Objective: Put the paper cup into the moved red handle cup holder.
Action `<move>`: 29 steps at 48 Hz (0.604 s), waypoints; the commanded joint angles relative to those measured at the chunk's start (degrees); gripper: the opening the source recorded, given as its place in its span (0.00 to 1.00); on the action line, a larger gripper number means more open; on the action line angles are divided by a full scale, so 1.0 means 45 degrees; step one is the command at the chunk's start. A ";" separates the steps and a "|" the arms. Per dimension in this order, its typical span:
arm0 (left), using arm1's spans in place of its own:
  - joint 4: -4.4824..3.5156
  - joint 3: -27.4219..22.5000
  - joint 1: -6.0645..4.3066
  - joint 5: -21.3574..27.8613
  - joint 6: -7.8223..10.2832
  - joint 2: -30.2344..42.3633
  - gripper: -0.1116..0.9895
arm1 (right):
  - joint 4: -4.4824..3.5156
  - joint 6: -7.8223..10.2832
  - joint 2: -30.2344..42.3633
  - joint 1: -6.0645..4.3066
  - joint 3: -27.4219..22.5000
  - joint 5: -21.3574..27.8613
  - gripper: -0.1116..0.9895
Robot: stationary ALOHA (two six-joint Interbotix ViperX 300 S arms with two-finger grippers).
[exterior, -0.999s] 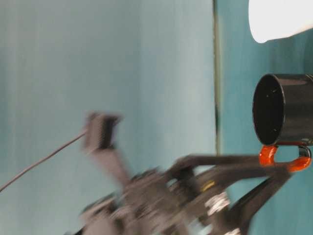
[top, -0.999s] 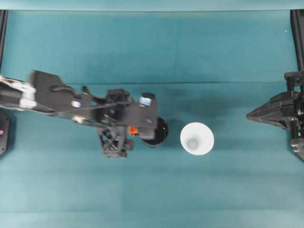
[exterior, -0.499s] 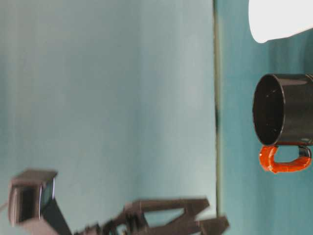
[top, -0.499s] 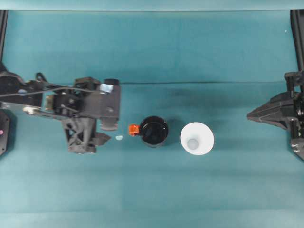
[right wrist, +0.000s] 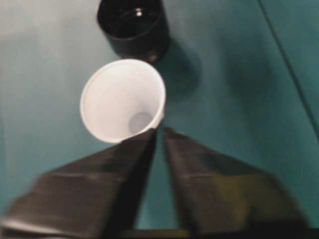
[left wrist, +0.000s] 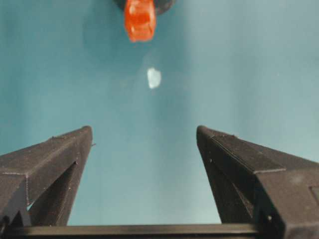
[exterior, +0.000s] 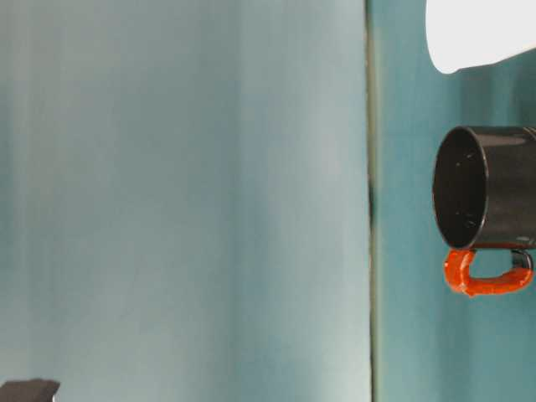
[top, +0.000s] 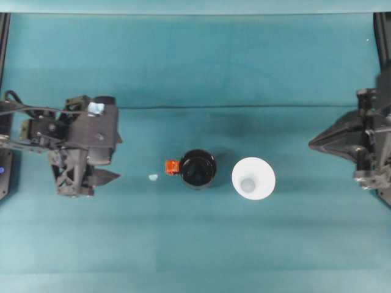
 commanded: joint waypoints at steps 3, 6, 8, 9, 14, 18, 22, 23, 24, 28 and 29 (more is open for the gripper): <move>0.0039 -0.0059 -0.0020 -0.0078 -0.0098 -0.0234 0.94 | 0.0039 0.0430 0.1641 -0.0039 -0.0918 0.0273 0.27; 0.0039 -0.0039 0.0000 -0.0078 -0.0137 -0.0234 0.94 | 0.0020 0.0527 0.1934 -0.0039 -0.1191 0.0547 0.40; 0.0039 -0.0020 0.0020 -0.0078 -0.0137 -0.0234 0.94 | 0.0020 0.0547 0.2148 -0.0020 -0.1367 0.0781 0.52; 0.0039 -0.0020 0.0000 -0.0078 -0.0156 -0.0234 0.94 | 0.0039 0.0547 0.2266 -0.0020 -0.1465 0.0918 0.58; 0.0039 0.0078 0.0020 -0.0078 -0.0254 -0.0371 0.94 | 0.0020 0.0547 0.2988 0.0020 -0.1953 0.1699 0.83; 0.0039 0.0156 0.0020 -0.0078 -0.0449 -0.0469 0.94 | 0.0039 0.0586 0.3711 0.0000 -0.2461 0.2383 0.90; 0.0039 0.0254 0.0000 -0.0078 -0.0605 -0.0527 0.94 | 0.0039 0.0723 0.4785 0.0000 -0.3184 0.3008 0.88; 0.0039 0.0273 0.0000 -0.0078 -0.0625 -0.0566 0.94 | 0.0039 0.0742 0.5020 -0.0020 -0.3379 0.3105 0.88; 0.0039 0.0273 0.0020 -0.0078 -0.0664 -0.0586 0.94 | 0.0039 0.0762 0.5273 0.0000 -0.3555 0.3203 0.88; 0.0039 0.0371 0.0000 -0.0078 -0.0684 -0.0684 0.94 | 0.0039 0.0742 0.6250 -0.0020 -0.4277 0.3418 0.88; 0.0039 0.0410 0.0020 -0.0078 -0.0684 -0.0742 0.94 | 0.0039 0.0723 0.6484 -0.0020 -0.4434 0.3418 0.88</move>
